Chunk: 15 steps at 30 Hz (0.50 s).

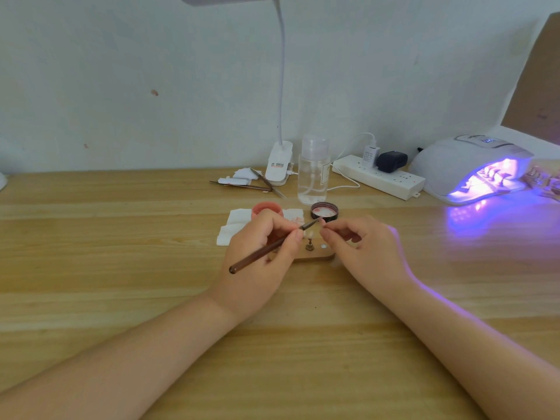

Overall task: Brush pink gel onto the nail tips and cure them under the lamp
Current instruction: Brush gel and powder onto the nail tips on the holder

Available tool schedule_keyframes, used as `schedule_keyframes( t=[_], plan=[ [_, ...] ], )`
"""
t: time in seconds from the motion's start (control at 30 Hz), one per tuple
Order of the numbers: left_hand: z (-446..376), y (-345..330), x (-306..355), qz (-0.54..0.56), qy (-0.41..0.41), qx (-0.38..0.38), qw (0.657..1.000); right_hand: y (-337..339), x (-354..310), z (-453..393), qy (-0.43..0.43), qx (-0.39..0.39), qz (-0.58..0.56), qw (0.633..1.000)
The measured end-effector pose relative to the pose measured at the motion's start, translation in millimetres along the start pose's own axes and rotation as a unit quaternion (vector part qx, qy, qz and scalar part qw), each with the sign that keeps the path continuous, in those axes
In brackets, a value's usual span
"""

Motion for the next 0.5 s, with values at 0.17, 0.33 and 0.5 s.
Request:
schedule_keyframes(
  t=[0.17,0.33,0.5],
  plan=[
    [-1.3,1.1,12.5,-0.005,-0.038,-0.001,0.999,-0.7,0.7,-0.2,0.001,-0.004,0.004,1.000],
    [-0.3,2.2,11.2,0.031,-0.023,0.002,0.999,0.2,2.4,-1.1,-0.001,0.005,0.003,1.000],
    [0.3,-0.2,1.6,0.041,0.015,0.002,0.999,1.0,1.6,-1.3,0.010,0.009,0.008,1.000]
  ],
)
Point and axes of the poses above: each hand's wrist, its own z-axis away from the middle knuckle, its own y-axis out of the back of the hand, x = y × z, the point moved 8 cm from there along -z, towards the middle knuckle, and after that the axes turned 7 degrees about -y, right-handed, at the moved point
